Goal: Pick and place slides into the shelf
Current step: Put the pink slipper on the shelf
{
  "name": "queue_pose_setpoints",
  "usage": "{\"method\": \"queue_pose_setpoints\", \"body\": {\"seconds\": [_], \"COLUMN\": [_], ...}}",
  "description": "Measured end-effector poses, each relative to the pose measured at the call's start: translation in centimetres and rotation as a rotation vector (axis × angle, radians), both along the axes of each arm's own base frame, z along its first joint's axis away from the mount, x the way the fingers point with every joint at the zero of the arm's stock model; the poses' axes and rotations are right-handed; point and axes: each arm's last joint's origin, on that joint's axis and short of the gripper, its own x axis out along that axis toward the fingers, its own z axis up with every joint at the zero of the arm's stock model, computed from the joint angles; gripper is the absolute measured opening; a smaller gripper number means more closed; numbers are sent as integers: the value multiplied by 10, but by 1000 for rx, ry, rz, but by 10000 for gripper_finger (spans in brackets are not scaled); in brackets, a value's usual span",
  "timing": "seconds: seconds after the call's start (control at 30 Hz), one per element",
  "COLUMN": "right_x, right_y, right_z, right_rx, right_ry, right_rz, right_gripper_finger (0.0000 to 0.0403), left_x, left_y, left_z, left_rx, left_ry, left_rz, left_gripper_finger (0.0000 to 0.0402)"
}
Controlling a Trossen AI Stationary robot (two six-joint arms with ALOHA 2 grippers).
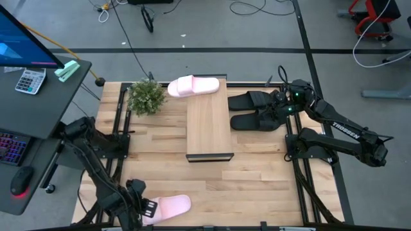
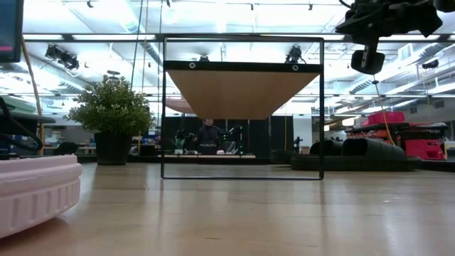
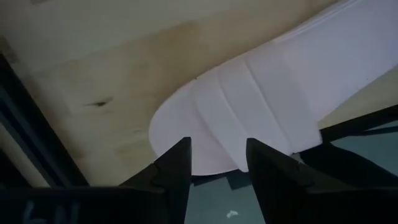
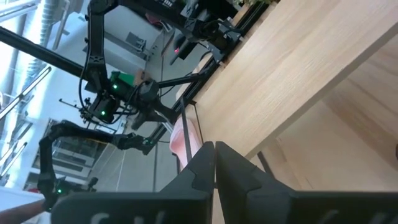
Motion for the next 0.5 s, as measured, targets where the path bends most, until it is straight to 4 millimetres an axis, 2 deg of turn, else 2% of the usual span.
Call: {"method": "queue_pose_setpoints", "body": {"seconds": [0.27, 0.5], "right_x": [0, 0], "right_y": [0, 0], "right_z": [0, 0], "right_rx": [14, 26], "right_ry": [5, 9], "right_rz": [-9, -16], "right_gripper_finger": [20, 20], "left_x": [13, 15], "left_y": [-22, -29], "left_z": [-22, -38], "left_rx": [-55, -80], "left_ry": [-38, 39], "left_rz": [-27, -40], "left_gripper_finger": [156, 164]}}
